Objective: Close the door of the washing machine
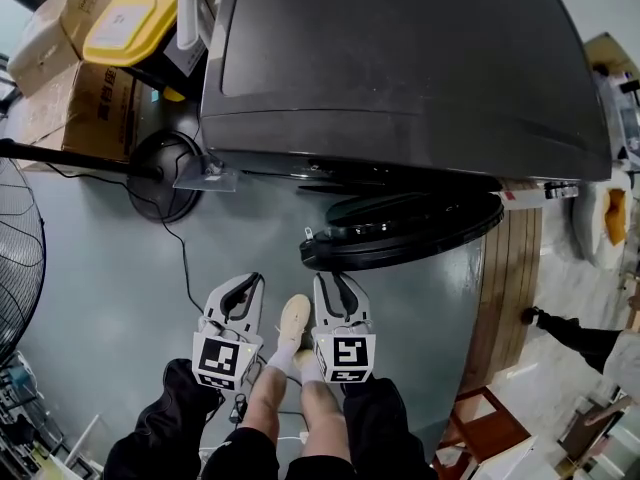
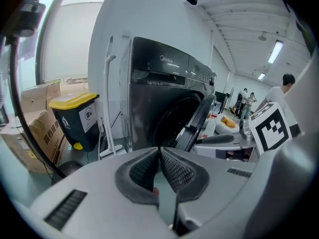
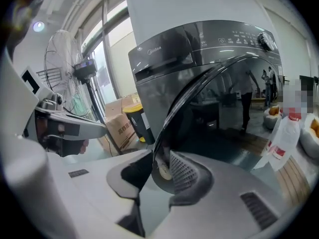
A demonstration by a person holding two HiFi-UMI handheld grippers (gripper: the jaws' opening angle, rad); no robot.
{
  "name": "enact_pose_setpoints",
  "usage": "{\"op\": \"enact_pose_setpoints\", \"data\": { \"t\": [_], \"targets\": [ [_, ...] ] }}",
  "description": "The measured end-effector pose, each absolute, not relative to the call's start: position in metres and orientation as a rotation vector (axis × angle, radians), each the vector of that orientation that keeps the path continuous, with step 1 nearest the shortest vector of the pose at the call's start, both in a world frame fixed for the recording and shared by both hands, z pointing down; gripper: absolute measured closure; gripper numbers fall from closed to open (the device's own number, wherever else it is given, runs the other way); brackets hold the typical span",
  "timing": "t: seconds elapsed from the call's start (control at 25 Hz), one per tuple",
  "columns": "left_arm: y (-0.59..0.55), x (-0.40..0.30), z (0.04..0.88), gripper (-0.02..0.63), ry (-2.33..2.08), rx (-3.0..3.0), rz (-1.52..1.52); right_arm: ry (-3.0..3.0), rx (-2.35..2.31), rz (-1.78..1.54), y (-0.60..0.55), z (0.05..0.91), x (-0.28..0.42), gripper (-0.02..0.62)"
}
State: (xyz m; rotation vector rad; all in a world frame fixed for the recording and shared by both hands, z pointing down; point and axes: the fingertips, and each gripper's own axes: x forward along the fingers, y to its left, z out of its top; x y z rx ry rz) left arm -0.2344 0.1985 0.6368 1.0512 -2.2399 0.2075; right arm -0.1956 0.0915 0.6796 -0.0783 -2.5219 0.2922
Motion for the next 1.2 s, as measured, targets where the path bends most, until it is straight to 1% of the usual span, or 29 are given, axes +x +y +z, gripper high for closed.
{"op": "enact_pose_setpoints", "data": {
  "t": [0.6, 1.2],
  "targets": [
    [0.196, -0.258, 0.636, 0.574, -2.258, 1.031, 0.209, -2.541, -0.07, 0.274, 0.088, 0.679, -0.243, 0.474],
    [0.19, -0.278, 0.639, 0.574, -2.258, 1.016, 0.177, -2.553, -0.076, 0.27, 0.083, 0.684, -0.273, 0.477]
  ]
}}
